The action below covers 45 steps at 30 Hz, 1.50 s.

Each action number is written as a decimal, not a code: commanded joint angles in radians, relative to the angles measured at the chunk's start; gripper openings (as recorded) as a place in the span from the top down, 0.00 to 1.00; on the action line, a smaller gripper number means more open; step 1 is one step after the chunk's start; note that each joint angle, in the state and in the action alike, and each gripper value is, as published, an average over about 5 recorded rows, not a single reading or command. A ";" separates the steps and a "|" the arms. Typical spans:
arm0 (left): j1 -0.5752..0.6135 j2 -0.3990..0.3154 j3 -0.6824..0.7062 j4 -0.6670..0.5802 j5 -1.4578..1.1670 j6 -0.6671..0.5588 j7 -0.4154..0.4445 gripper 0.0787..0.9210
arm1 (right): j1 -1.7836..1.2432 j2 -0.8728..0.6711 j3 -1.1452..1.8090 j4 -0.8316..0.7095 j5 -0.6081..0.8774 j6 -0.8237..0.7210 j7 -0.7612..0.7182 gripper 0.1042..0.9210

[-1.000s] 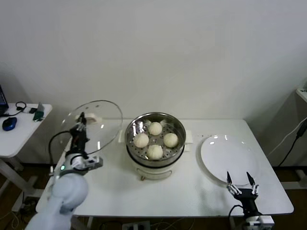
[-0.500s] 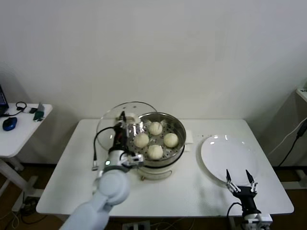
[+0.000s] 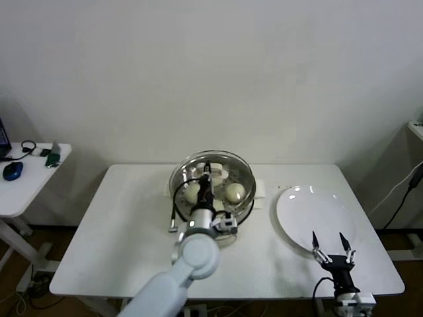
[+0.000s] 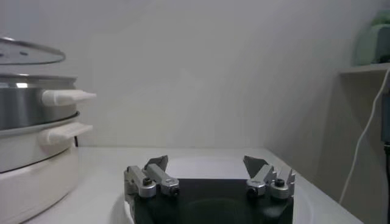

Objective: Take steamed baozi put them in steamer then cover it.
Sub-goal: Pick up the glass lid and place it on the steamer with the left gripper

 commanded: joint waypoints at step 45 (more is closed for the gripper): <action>0.007 -0.047 -0.003 0.113 0.052 0.041 -0.040 0.94 | -0.006 0.001 0.005 -0.029 0.000 0.026 -0.001 0.12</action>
